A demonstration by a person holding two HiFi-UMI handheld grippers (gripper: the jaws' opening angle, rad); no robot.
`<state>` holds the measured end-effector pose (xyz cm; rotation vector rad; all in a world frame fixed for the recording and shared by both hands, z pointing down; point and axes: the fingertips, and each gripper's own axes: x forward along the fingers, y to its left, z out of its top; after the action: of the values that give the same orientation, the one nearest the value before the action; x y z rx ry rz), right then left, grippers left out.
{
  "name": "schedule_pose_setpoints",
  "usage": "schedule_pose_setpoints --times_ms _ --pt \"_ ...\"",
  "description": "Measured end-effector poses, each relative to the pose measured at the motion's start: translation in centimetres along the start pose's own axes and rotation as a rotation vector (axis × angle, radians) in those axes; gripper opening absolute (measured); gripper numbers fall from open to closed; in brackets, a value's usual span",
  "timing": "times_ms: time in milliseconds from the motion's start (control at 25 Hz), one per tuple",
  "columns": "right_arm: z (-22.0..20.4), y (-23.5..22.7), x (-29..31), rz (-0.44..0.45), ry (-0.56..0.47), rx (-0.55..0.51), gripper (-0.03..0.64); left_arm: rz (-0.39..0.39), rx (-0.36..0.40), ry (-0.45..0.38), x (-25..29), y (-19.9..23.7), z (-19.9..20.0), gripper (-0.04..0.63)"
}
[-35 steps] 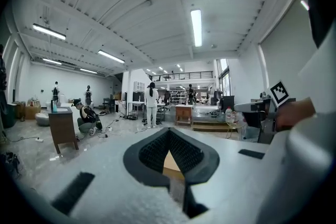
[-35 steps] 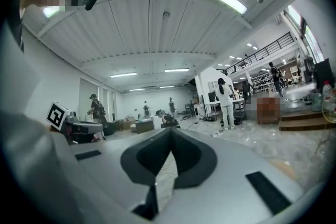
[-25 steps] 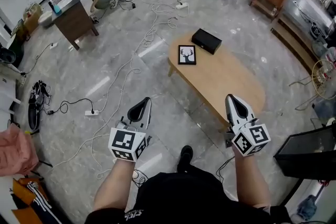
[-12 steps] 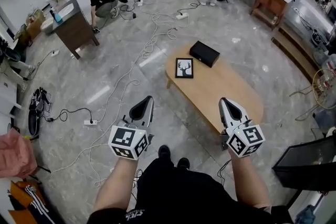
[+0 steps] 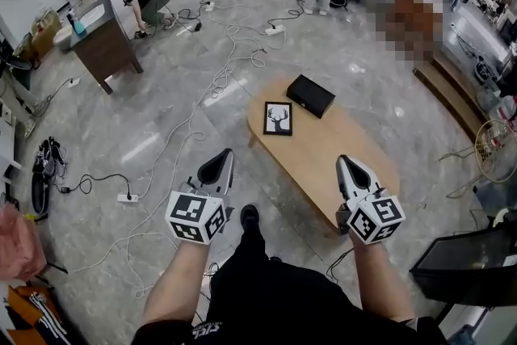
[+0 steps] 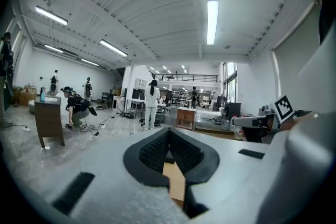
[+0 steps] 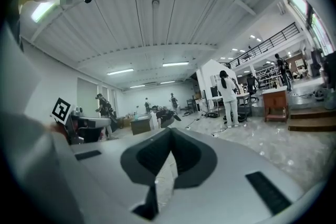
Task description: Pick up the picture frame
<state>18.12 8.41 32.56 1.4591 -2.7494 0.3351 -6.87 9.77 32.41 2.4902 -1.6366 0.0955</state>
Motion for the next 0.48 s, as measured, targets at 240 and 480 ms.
schedule_pose_setpoints --times_ms 240,480 --pt "0.6 -2.0 8.1 -0.012 0.026 -0.018 0.005 -0.018 0.006 0.016 6.5 5.8 0.8 0.008" --pt "0.3 -3.9 16.1 -0.049 0.089 -0.032 0.006 -0.053 0.038 0.032 13.3 11.9 2.6 0.008"
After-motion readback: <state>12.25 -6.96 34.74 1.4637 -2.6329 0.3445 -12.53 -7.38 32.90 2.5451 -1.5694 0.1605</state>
